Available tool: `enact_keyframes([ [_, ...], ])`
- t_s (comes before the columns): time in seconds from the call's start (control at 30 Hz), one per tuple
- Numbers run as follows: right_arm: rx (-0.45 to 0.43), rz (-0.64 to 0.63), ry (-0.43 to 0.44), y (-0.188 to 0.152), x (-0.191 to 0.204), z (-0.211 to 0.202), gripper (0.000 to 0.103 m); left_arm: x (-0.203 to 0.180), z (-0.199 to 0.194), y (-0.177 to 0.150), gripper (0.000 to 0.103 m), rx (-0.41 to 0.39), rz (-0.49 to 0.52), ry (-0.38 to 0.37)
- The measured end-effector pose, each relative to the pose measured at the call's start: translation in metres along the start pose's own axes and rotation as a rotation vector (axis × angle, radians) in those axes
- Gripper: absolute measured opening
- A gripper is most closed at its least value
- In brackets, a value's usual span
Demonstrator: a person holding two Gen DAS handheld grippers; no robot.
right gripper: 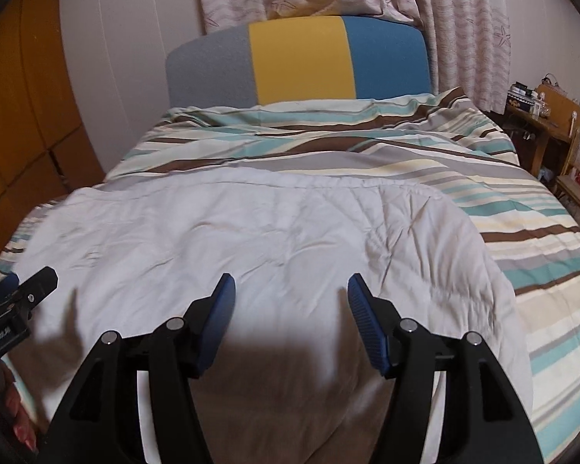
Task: Fold large clothes
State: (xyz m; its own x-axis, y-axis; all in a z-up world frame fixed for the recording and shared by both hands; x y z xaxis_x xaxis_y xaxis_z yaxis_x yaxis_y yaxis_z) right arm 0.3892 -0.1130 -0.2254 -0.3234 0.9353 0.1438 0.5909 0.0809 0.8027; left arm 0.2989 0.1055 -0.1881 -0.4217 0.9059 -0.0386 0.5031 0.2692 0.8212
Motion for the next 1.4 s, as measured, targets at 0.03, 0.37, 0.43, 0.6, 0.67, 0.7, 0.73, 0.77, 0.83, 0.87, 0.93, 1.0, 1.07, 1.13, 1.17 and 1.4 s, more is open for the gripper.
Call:
enact_keyframes([
  [0.03, -0.001, 0.004, 0.013, -0.001, 0.003, -0.006, 0.061, 0.009, -0.004, -0.001, 0.100, -0.001, -0.016, 0.004],
  [0.37, 0.006, -0.003, 0.060, -0.033, 0.032, -0.050, 0.059, 0.106, -0.051, -0.028, 0.100, -0.035, -0.195, 0.099],
  [0.43, 0.004, 0.013, 0.080, -0.041, 0.035, -0.057, 0.049, 0.124, -0.056, -0.041, 0.100, -0.021, -0.246, 0.124],
  [0.6, 0.014, 0.029, 0.147, -0.062, 0.051, -0.065, 0.035, 0.139, -0.050, -0.076, 0.100, 0.085, -0.384, 0.064],
  [0.67, 0.030, 0.024, 0.155, -0.068, 0.056, -0.062, 0.030, 0.133, -0.045, -0.084, 0.100, 0.120, -0.400, 0.027],
  [0.7, 0.038, 0.021, 0.160, -0.071, 0.059, -0.061, 0.026, 0.128, -0.043, -0.085, 0.100, 0.122, -0.402, 0.000],
  [0.73, 0.043, 0.014, 0.165, -0.073, 0.063, -0.059, 0.023, 0.124, -0.043, -0.085, 0.100, 0.117, -0.402, -0.021],
  [0.77, 0.045, 0.006, 0.168, -0.074, 0.066, -0.059, 0.023, 0.120, -0.042, -0.084, 0.100, 0.109, -0.405, -0.043],
  [0.83, 0.045, -0.009, 0.179, -0.074, 0.073, -0.056, 0.020, 0.112, -0.040, -0.079, 0.100, 0.077, -0.413, -0.086],
  [0.87, 0.047, -0.016, 0.191, -0.074, 0.078, -0.055, 0.019, 0.110, -0.038, -0.077, 0.100, 0.071, -0.414, -0.095],
  [0.93, 0.049, -0.044, 0.193, -0.076, 0.085, -0.050, 0.018, 0.106, -0.035, -0.071, 0.100, 0.044, -0.425, -0.120],
  [1.0, 0.074, -0.086, 0.166, -0.083, 0.089, -0.039, 0.016, 0.104, -0.030, -0.069, 0.100, 0.026, -0.425, -0.110],
  [1.07, 0.124, -0.104, 0.138, -0.095, 0.089, -0.020, 0.016, 0.103, -0.026, -0.069, 0.100, 0.021, -0.432, -0.095],
  [1.13, 0.140, -0.113, 0.130, -0.105, 0.086, -0.008, 0.016, 0.101, -0.021, -0.073, 0.100, 0.025, -0.441, -0.079],
  [1.17, 0.135, -0.122, 0.126, -0.108, 0.087, -0.006, 0.016, 0.100, -0.019, -0.075, 0.100, 0.029, -0.445, -0.076],
  [1.4, 0.110, -0.121, 0.125, -0.116, 0.086, -0.004, 0.016, 0.109, 0.001, -0.085, 0.081, 0.044, -0.665, -0.150],
])
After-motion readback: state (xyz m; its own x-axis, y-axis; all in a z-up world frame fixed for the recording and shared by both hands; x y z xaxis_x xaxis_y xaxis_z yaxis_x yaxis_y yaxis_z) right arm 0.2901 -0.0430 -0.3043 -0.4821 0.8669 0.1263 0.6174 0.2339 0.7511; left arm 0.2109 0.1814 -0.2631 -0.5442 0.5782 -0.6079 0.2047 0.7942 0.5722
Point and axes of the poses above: each gripper's, at about its wrist camera, not at the fingertips, and z roughly the way its jaws point, x to its left, y to its top, the point moved 9 cm from there along z, roughly the way its jaws point, and after that the axes turned 4 degrees about -x, right-handed, at the moved point
